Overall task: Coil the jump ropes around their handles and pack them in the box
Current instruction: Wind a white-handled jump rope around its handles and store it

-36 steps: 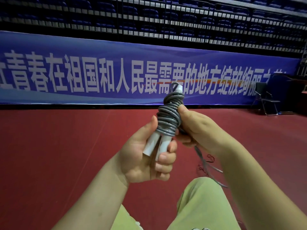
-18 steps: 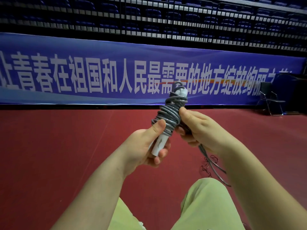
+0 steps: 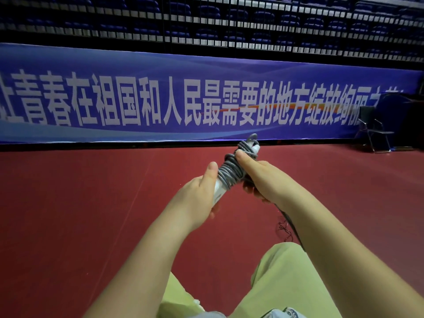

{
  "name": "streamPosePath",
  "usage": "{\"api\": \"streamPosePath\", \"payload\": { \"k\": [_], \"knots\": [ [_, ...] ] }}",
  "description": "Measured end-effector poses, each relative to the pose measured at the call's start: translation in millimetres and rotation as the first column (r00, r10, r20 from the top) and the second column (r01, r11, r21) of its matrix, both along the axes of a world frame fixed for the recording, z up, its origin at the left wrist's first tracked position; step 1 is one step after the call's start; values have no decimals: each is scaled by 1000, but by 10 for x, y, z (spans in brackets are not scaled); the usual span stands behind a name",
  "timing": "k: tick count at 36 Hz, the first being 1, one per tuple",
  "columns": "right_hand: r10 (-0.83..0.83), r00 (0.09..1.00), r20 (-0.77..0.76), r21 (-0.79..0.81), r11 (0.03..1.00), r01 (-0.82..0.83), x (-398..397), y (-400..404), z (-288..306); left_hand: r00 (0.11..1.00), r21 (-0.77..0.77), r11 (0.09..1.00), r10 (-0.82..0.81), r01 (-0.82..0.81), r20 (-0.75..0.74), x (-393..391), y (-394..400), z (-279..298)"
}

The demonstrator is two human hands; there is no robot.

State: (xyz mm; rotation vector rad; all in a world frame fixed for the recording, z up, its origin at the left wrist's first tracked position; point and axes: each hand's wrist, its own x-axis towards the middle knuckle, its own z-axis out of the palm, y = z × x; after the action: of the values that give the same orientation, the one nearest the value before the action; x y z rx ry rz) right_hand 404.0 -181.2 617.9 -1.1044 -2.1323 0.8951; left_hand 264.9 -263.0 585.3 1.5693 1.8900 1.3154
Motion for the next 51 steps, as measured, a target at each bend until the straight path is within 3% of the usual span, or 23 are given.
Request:
{"api": "streamPosePath", "payload": {
  "k": [6, 9, 13, 17, 24, 31, 38, 42, 44, 46, 49, 51],
  "knots": [
    [-16, 999, 42, -44, 999, 18, 17, 64, 8, 961, 12, 992, 121, -122, -248, 35, -11, 32],
    [39, 995, -94, -140, 989, -52, 22, 100, -57, 952, 9, 993, 119, -121, -284, 20, -6, 26],
    [98, 955, -279, -262, 949, -174, 45, 135, -93, 976, -31, 998, 46, -54, -213, -66, 54, 0],
    [65, 929, -364, -269, 948, -172, 3, 112, -121, 989, -24, 1000, 16, -20, -145, -83, 93, 17],
    [73, 806, -587, -205, 950, -235, -68, 32, -161, 1000, 114, 993, 4, -6, 19, -138, 132, 21],
    [158, 811, -564, -240, 908, -344, -10, 54, -140, 995, 167, 986, -41, 25, 93, -219, 118, 33],
    [117, 772, -625, -288, 884, -368, 43, 57, -47, 999, 198, 980, -19, 26, -41, -130, 57, 160],
    [152, 697, -700, -209, 891, -404, 50, 41, -38, 978, 32, 977, -209, 209, -6, -124, 22, 214],
    [189, 674, -714, -158, 894, -419, 20, 21, -54, 892, -74, 896, -423, 438, 162, -171, 8, 197],
    [251, 651, -716, -105, 884, -455, -3, -16, -61, 685, -68, 726, -608, 684, 401, -203, -14, 141],
    [330, 594, -734, -50, 846, -531, -11, -76, -31, 201, 186, 471, -655, 862, 728, -227, 18, 28],
    [381, 617, -689, -9, 846, -533, -25, -122, 5, -68, 324, 341, -589, 883, 806, -203, 28, 20]
  ]
}}
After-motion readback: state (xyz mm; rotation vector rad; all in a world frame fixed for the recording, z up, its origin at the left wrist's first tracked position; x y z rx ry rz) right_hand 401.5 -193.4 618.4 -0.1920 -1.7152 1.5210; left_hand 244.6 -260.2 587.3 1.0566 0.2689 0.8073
